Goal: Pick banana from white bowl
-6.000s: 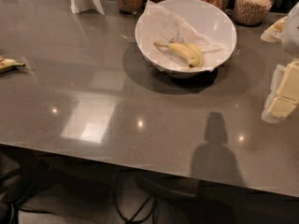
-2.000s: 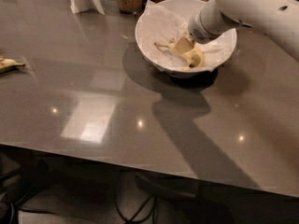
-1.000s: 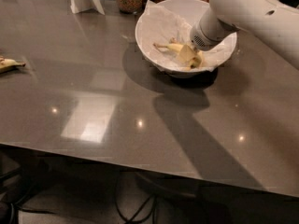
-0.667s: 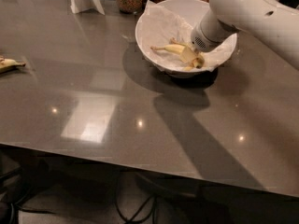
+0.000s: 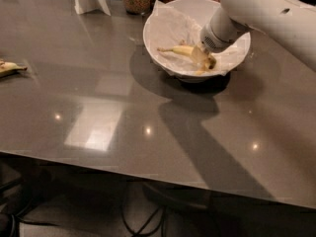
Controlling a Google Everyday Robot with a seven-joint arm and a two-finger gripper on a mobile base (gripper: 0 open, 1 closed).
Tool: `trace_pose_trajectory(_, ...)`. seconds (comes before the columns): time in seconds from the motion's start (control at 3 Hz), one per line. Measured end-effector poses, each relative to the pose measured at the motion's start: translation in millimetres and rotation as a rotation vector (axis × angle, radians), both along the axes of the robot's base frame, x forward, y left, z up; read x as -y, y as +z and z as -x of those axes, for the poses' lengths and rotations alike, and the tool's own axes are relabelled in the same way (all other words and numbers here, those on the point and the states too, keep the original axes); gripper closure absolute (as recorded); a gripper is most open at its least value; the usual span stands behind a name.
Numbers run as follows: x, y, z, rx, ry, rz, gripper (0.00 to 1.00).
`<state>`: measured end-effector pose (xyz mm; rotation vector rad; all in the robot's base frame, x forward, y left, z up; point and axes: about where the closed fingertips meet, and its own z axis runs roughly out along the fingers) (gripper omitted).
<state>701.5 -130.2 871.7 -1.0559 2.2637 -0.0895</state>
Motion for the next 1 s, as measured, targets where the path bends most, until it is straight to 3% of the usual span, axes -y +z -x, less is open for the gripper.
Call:
trace_pose_trajectory(0.33, -3.4, 4.6, 0.6, 0.007, 0.006, -0.001, 1.0)
trace_pose_trajectory(1.0, -18.5, 58.8, 22.8, 0.095, 0.074, 0.016, 1.0)
